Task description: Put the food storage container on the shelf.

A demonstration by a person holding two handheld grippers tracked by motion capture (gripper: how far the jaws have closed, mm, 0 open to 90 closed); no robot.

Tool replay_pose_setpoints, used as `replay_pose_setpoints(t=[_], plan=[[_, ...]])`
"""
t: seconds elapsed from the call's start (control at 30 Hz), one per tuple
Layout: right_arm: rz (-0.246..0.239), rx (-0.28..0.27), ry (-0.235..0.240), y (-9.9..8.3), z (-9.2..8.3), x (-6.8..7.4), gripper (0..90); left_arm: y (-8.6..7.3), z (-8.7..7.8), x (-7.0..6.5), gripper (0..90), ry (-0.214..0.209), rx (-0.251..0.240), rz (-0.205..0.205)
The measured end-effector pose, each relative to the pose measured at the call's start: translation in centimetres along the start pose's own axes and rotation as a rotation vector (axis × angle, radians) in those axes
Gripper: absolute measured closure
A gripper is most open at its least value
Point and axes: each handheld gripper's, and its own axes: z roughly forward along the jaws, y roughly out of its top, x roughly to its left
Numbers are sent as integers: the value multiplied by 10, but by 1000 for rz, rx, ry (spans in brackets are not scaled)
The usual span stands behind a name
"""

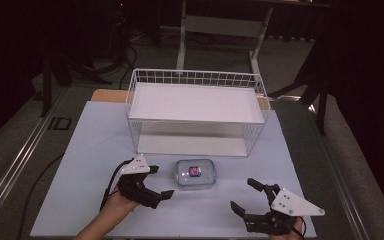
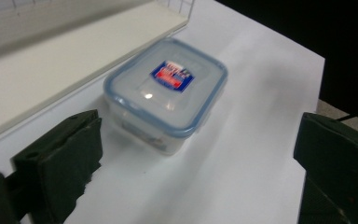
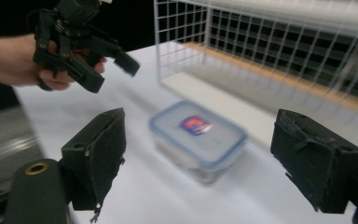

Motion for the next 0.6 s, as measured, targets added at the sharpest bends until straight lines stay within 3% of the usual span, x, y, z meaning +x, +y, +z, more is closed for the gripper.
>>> replay_pose_setpoints(t=[0.07,0.13,0.2,0.27,0.33,0.4,0.5,0.57,0.6], plan=[[-5,-16,33,5,3,-1,178,6,-4,-3,21,-8,-16,-14],[-21,-3,20,10,7,-1,179,13,-7,-4,21,-10,-37,-26],[-16,1,46,15,11,-3,177,20,-9,-5,21,-3,-53,-30],[-41,17,27,21,16,-6,168,26,-9,-5,21,6,-56,-35],[-25,32,48,27,22,-10,127,31,-6,-3,21,6,-62,-63],[-6,51,7,33,29,-13,113,35,-2,-1,21,8,-61,-73],[26,70,-11,37,44,-20,111,40,7,3,21,21,-45,-93],[57,95,9,37,55,-25,111,41,13,8,21,22,-35,-118],[70,115,-3,37,61,-28,112,42,17,11,21,14,-27,-139]])
